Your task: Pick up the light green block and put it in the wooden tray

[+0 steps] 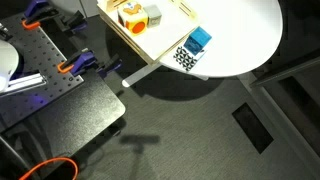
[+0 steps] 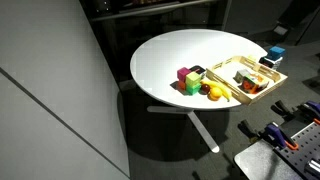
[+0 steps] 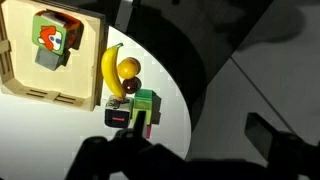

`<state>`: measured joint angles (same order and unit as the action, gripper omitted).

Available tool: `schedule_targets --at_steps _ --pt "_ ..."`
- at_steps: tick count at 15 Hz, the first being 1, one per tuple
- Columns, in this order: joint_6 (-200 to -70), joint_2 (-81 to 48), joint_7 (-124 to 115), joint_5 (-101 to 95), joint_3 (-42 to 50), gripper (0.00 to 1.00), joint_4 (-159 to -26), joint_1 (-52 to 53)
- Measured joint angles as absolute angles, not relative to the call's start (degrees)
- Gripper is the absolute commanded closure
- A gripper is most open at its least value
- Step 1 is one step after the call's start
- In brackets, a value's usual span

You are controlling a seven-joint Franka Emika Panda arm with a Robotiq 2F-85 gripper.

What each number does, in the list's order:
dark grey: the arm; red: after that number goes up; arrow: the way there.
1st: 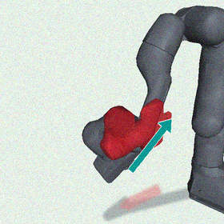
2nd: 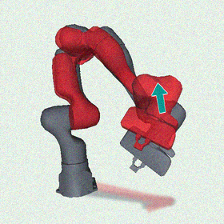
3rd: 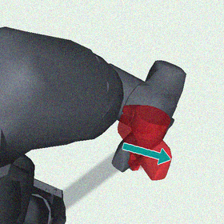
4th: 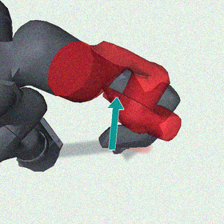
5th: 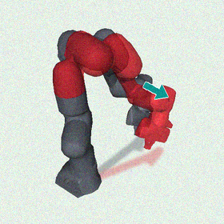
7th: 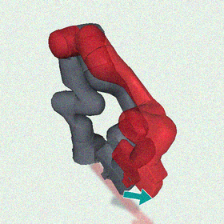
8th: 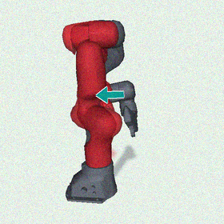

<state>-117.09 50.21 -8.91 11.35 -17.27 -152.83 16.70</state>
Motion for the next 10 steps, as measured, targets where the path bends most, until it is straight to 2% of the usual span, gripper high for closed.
schedule_targets --at_steps 10 --pt "-118.2 49.5 -8.9 11.3 -17.0 0.0 -152.8 15.6"
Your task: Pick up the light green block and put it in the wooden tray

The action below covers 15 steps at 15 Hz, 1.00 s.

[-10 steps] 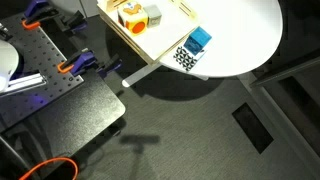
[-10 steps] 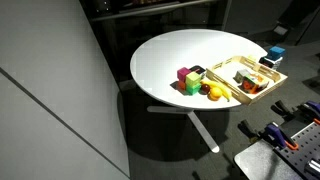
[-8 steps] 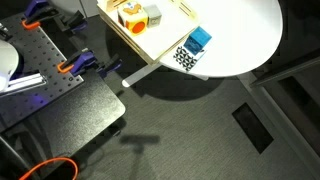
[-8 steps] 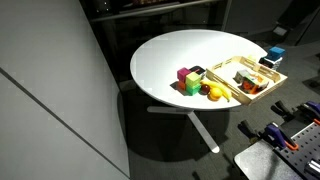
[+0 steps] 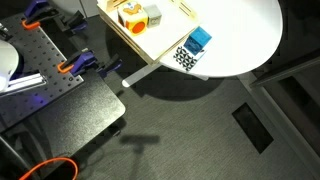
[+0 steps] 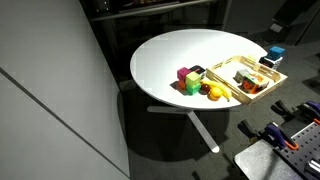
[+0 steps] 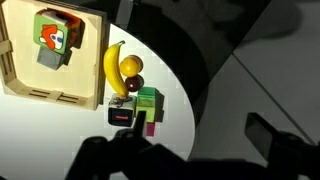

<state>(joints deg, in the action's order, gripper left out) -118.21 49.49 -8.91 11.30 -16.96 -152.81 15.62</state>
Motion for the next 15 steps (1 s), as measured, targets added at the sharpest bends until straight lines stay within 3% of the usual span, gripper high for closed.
schedule_targets --at_steps 15 --pt "-131.9 29.4 -8.8 11.3 -9.4 0.0 -144.8 10.7"
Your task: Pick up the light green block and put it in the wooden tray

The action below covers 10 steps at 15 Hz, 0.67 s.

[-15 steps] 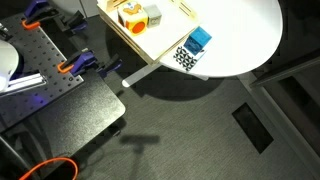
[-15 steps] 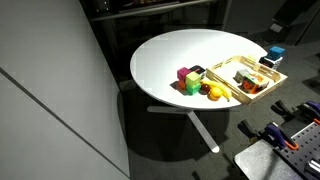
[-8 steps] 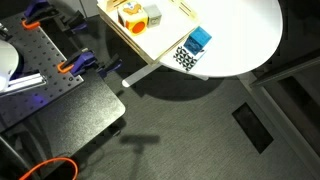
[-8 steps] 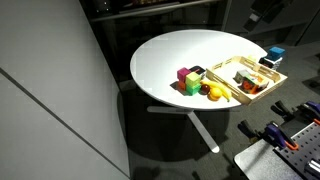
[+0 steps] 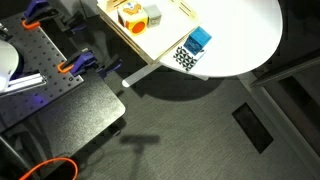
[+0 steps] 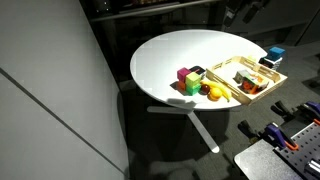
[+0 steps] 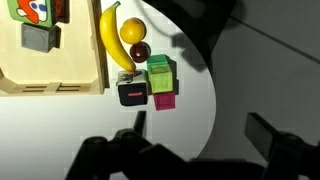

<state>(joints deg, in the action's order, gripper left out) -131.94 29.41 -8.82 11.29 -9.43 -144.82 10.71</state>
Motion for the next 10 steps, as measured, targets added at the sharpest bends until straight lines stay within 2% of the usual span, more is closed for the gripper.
schedule_targets --at_steps 10 --pt "-129.0 12.8 -8.1 11.3 -7.6 0.0 -134.7 10.4"
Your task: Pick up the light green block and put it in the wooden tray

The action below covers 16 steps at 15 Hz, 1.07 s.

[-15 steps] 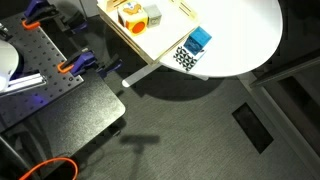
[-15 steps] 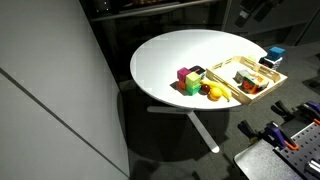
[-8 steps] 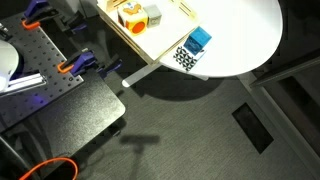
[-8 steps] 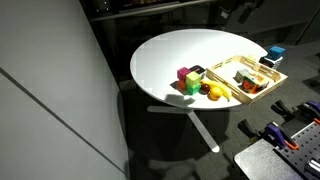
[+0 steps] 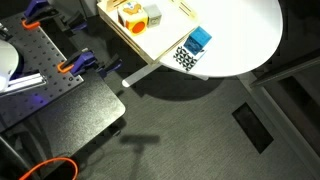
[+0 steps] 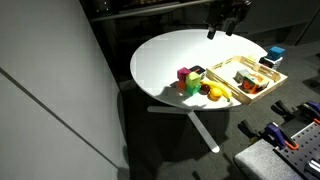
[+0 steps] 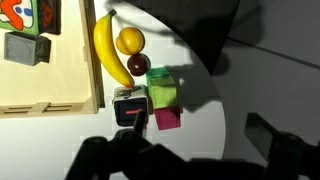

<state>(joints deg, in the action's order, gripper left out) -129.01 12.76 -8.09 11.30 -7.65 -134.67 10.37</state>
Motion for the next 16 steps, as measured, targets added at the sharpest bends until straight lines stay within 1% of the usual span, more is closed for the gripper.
schedule_targets --at_steps 9,16 --pt "-127.4 3.1 -7.6 3.6 -7.6 0.0 -129.9 9.6" --pt "-127.3 1.8 -7.6 2.1 -7.6 0.0 -128.9 9.4"
